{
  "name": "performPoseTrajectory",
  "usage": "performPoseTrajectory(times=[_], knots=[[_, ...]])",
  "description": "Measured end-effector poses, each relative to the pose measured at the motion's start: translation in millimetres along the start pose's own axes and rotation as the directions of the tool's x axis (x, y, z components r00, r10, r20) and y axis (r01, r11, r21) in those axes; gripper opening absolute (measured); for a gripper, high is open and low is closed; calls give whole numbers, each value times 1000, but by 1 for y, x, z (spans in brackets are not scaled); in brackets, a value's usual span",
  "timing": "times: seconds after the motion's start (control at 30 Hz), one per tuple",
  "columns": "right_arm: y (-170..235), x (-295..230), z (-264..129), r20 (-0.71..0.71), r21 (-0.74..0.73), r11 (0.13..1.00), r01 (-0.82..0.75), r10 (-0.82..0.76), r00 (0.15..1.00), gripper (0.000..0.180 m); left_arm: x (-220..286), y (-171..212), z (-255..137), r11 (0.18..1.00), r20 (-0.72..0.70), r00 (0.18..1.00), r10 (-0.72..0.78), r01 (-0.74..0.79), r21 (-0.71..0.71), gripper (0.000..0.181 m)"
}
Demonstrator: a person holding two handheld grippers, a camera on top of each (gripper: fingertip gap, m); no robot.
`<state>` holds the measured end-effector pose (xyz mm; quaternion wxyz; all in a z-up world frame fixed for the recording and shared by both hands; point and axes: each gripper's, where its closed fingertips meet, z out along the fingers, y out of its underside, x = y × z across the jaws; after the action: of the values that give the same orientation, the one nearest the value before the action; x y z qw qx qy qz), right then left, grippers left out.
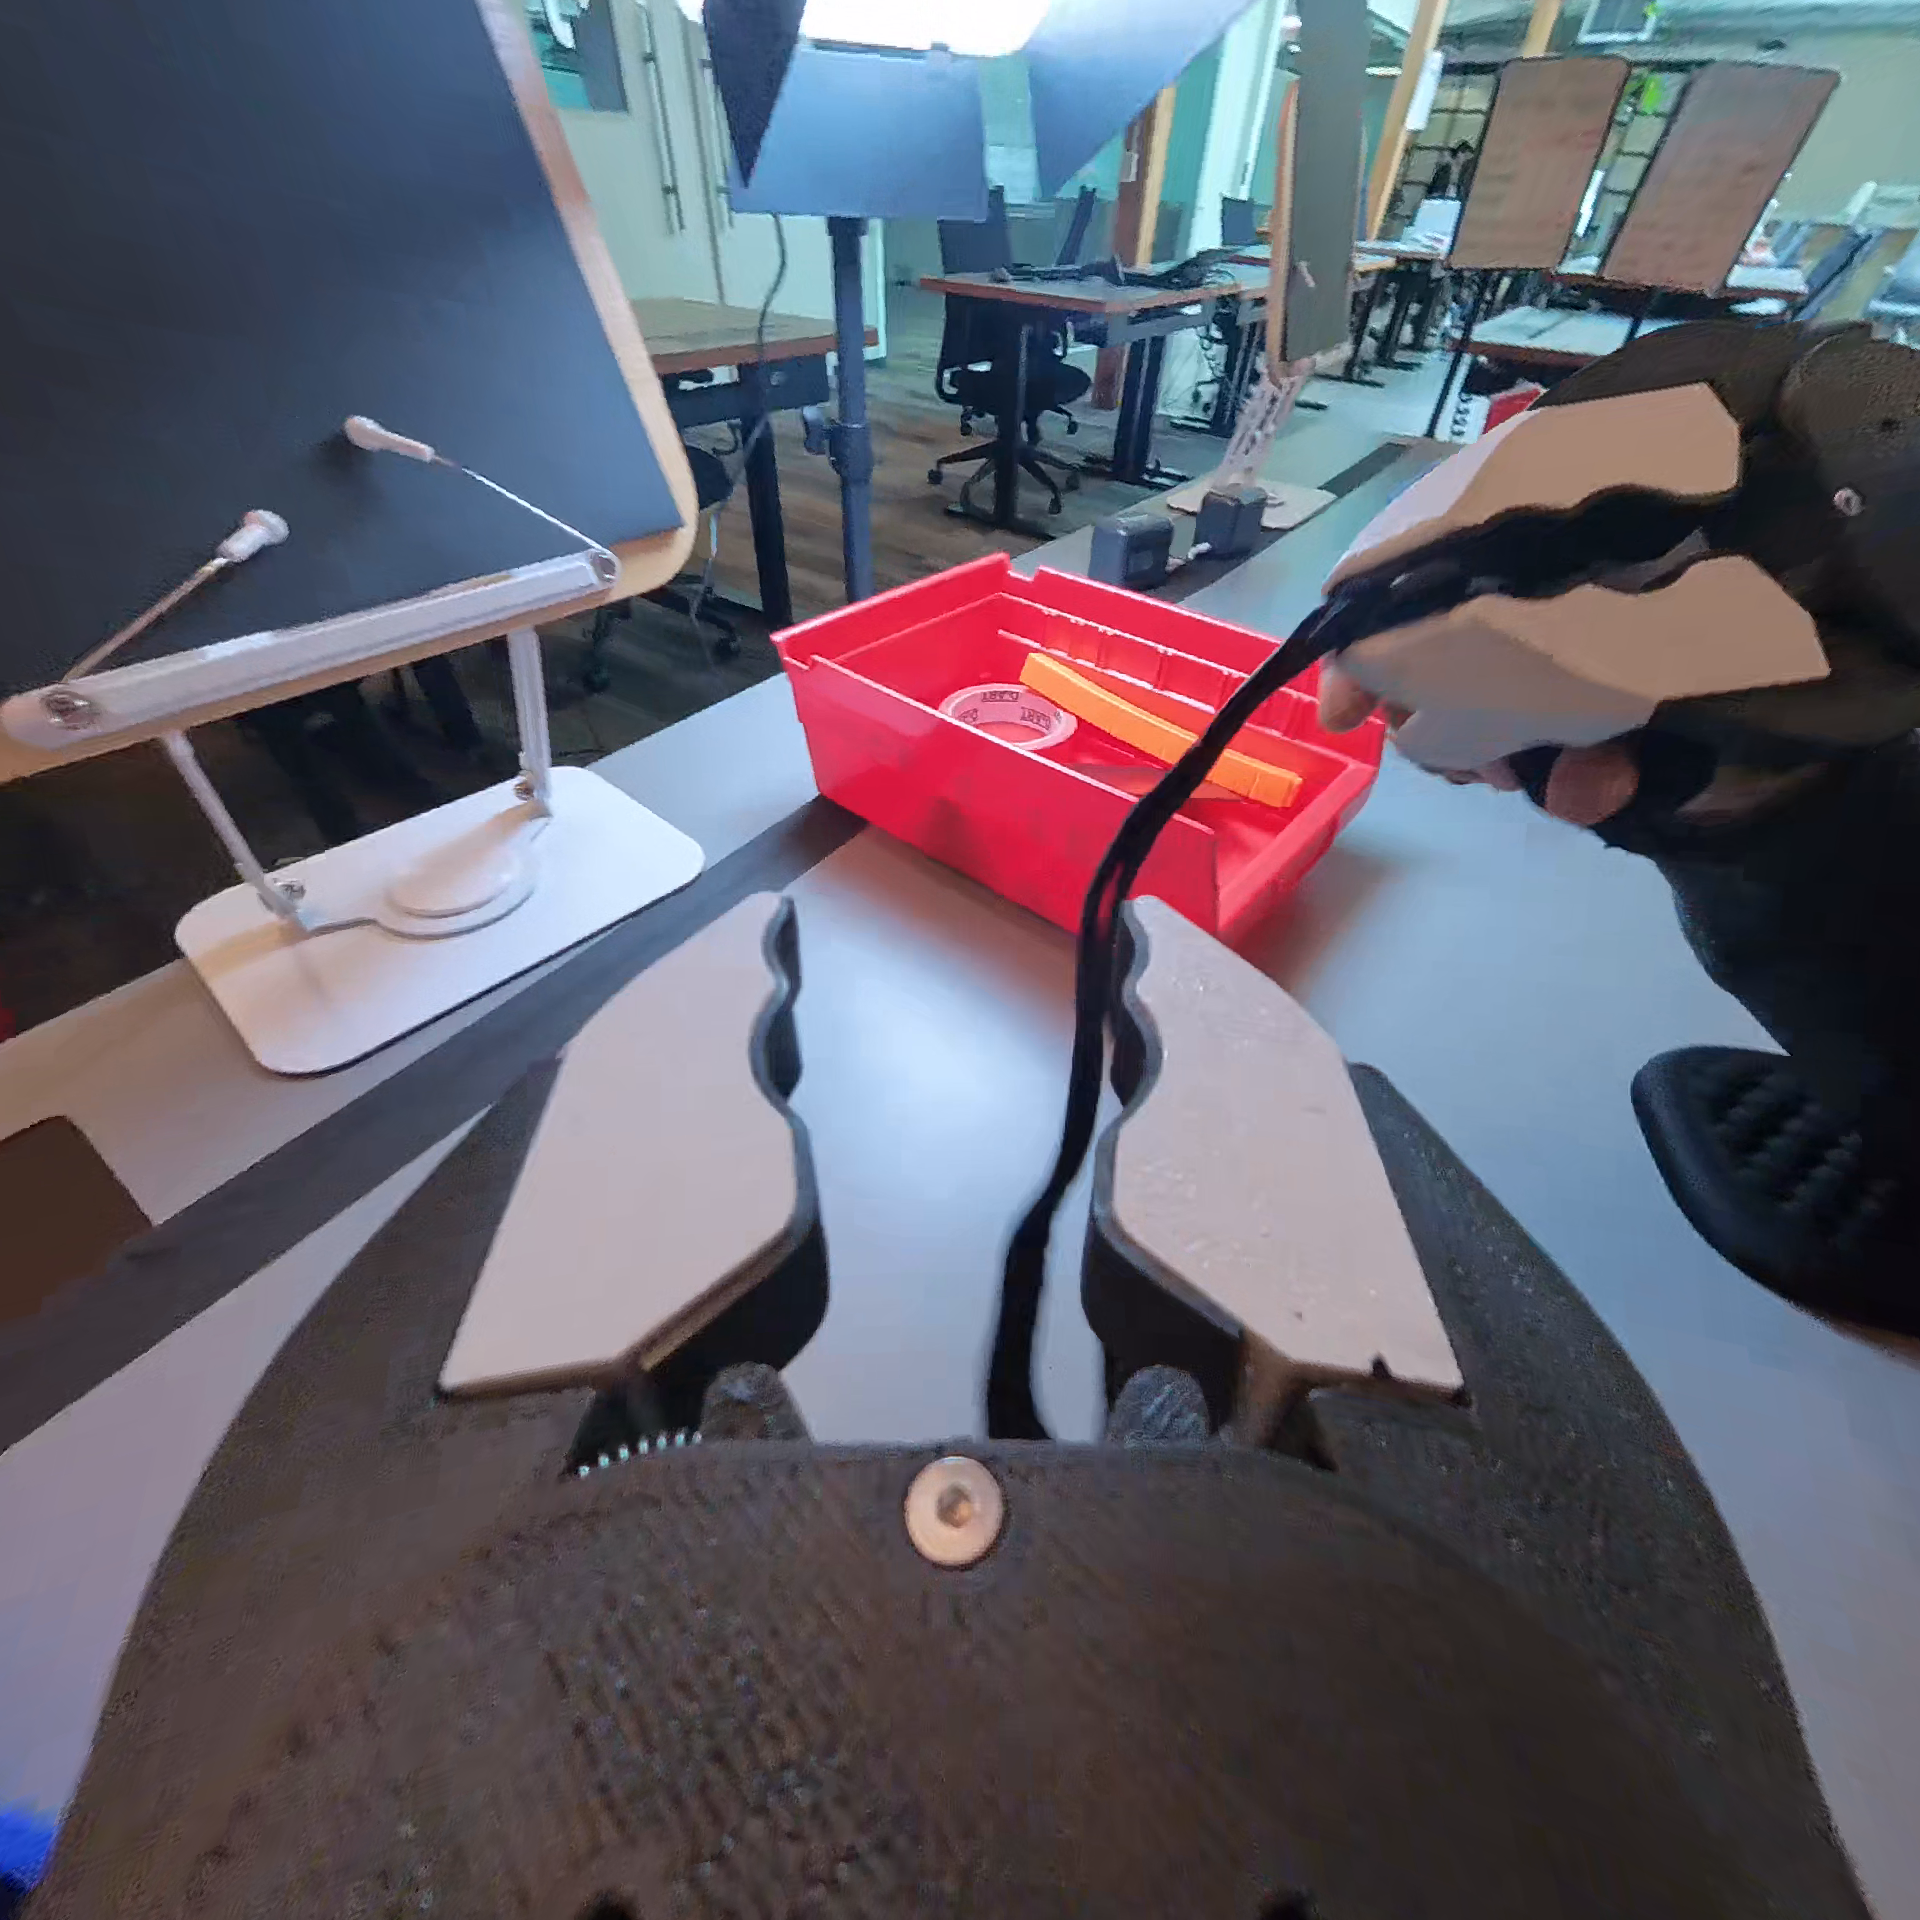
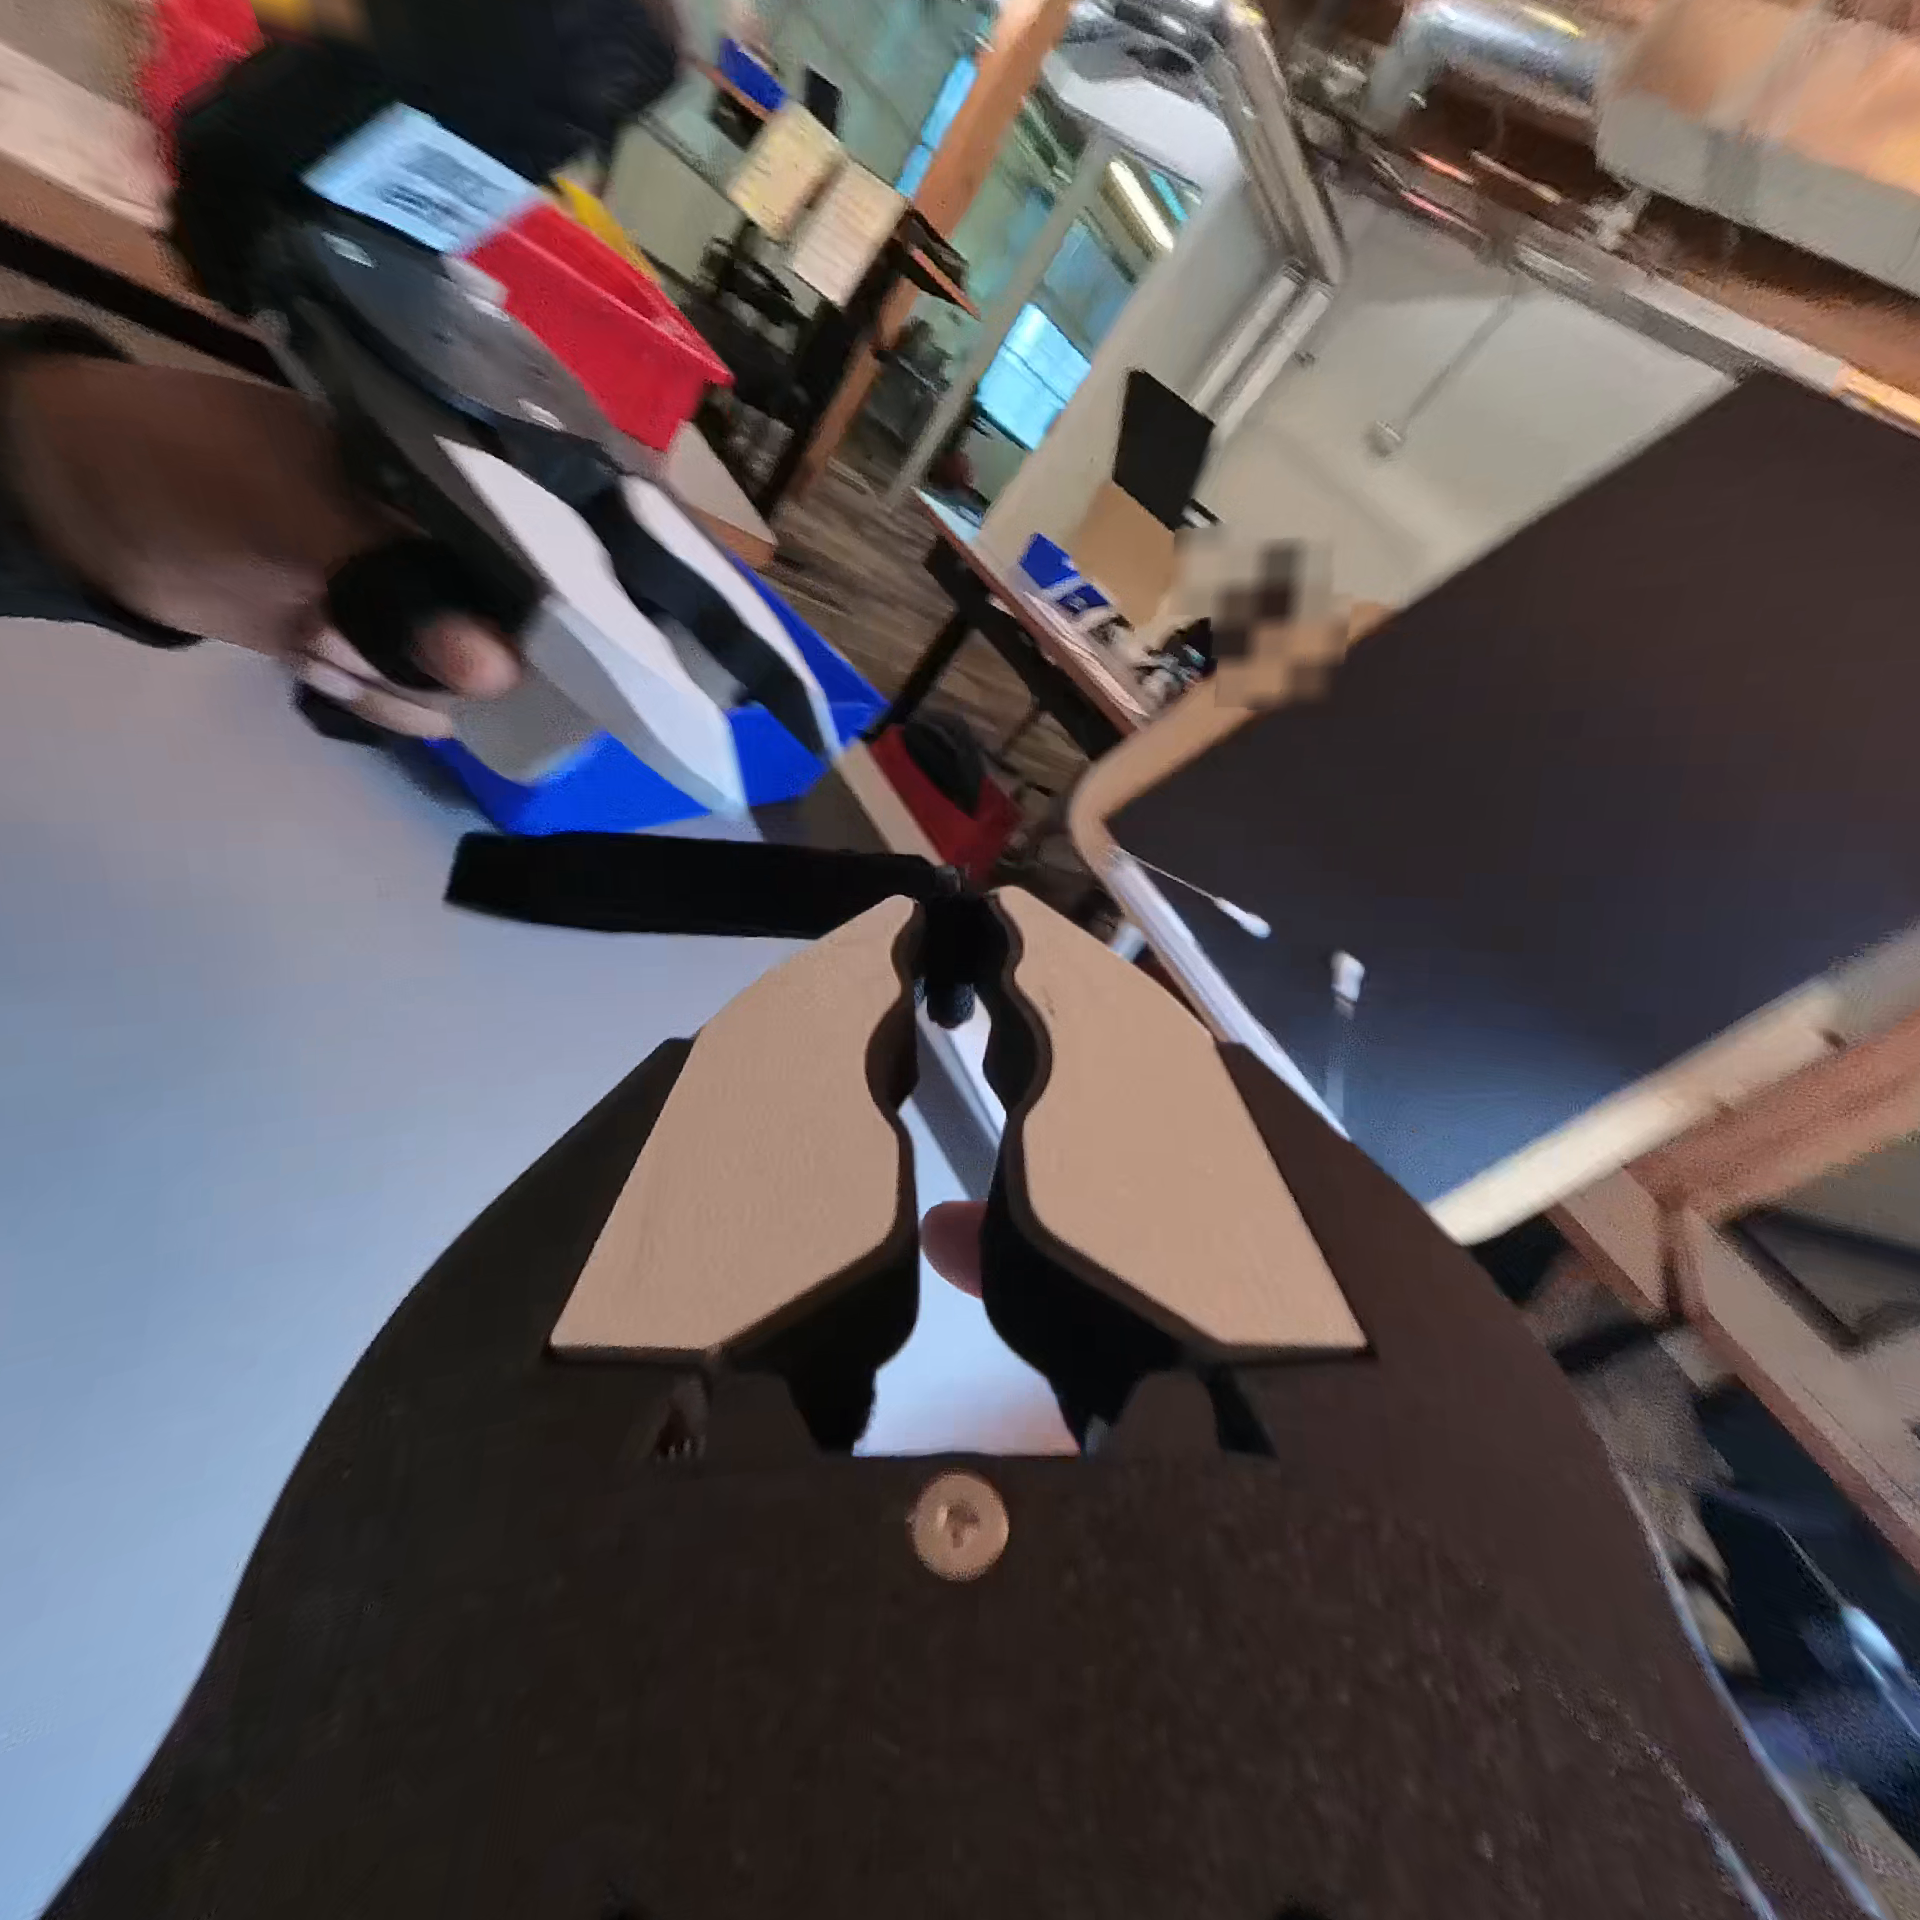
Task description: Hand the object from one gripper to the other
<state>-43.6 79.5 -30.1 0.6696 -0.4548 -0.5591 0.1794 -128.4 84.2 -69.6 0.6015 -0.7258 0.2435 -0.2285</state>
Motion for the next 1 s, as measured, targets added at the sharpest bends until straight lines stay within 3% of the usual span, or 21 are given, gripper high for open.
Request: performPoseTrajectory(times=[0.13,0.3,0.47,0.57,0.63,0.7,0.8,0.9,1.0], knots=[[20,69,-35,-268,-95,995,41,-65,961,9,-22,-21,-21,994,75,997,4,-12,107,56],[39,133,-80,-556,-280,950,138,-277,784,8,-35,-36,-36,983,125,992,0,-23,184,50],[67,166,-107,-706,-380,917,123,-374,602,8,-33,-34,-33,983,140,990,25,-50,179,48],[90,181,-126,-793,-422,903,86,-413,448,8,-31,-32,-30,983,147,988,50,-74,169,47],[108,181,-128,-796,-452,888,88,-446,409,8,-30,-31,-29,983,154,986,63,-88,162,47],[138,176,-117,-737,-527,848,59,-491,465,8,-31,-30,-28,982,158,985,71,-97,161,47],[189,154,-87,-566,-637,771,0,-468,679,8,-32,-30,-29,982,161,984,71,-97,162,46],[226,112,-64,-356,-713,699,-62,-284,890,9,-34,-32,-30,981,165,984,70,-98,168,45],[240,79,-57,-227,-746,656,-115,-88,970,9,-34,-32,-31,981,162,985,67,-94,170,44]])
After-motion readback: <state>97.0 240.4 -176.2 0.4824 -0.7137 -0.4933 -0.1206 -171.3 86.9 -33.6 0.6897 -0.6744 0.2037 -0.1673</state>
